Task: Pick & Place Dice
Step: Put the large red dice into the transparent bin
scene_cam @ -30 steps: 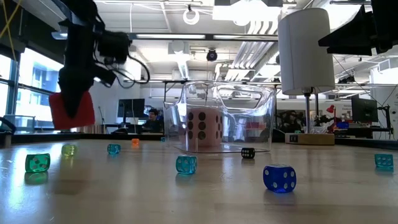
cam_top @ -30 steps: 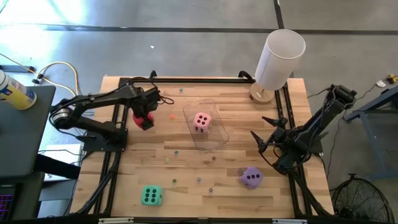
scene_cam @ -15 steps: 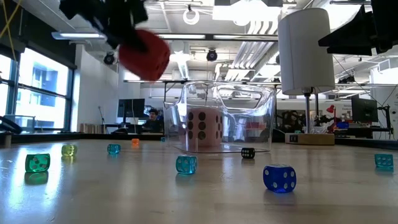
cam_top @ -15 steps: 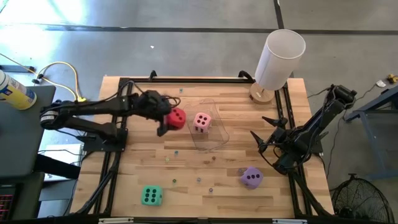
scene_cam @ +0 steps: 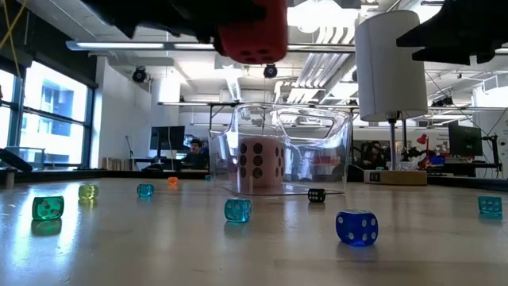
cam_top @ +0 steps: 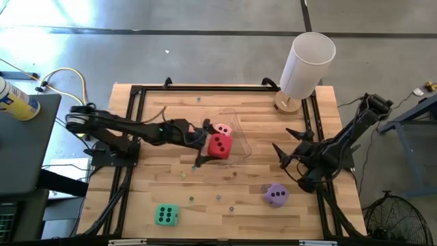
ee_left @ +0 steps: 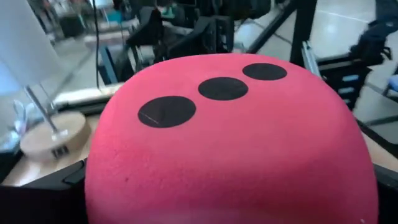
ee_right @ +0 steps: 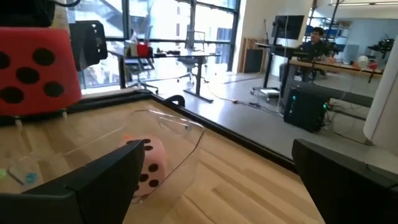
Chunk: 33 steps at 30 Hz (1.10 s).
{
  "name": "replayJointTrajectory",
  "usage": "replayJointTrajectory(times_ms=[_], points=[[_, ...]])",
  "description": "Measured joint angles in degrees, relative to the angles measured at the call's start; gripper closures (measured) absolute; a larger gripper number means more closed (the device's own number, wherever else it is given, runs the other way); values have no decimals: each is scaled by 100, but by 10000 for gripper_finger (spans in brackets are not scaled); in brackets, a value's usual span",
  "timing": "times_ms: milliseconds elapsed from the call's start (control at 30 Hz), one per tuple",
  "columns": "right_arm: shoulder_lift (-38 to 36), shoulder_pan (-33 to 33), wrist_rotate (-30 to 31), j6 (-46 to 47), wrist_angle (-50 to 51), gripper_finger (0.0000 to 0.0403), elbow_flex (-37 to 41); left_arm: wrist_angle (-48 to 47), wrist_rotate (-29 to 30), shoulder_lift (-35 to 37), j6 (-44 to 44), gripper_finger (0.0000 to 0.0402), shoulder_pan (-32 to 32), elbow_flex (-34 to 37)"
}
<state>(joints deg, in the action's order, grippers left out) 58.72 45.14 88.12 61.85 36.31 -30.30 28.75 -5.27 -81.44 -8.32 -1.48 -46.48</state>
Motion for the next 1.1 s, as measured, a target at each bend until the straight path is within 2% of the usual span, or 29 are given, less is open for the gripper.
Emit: replayJointTrajectory(times_ms=[133,233,400,600,833,967,1100], points=[[37,-278,-276,-1555,-1272,3,0,640,483,-487,-78,2,-37,0],[70,-475,-705,-2880,-2348,3,0,889,834,-704,-84,2,-19,2],[273,-1038,-2029,-4956,-4067,3,2,1135,902,-942,-64,2,-15,2],[704,-1779,-3585,-6803,-6352,3,0,1001,884,-1041,256,2,-24,4],[1366,-2560,-5271,-7637,-8111,3,0,976,875,-1048,170,2,-68,4],[1831,-3015,-6303,-7832,-8611,3,-25,929,870,-1128,176,2,-68,9],[2250,-3332,-6907,-7816,-8670,3,-281,921,873,-1120,199,2,-65,9]])
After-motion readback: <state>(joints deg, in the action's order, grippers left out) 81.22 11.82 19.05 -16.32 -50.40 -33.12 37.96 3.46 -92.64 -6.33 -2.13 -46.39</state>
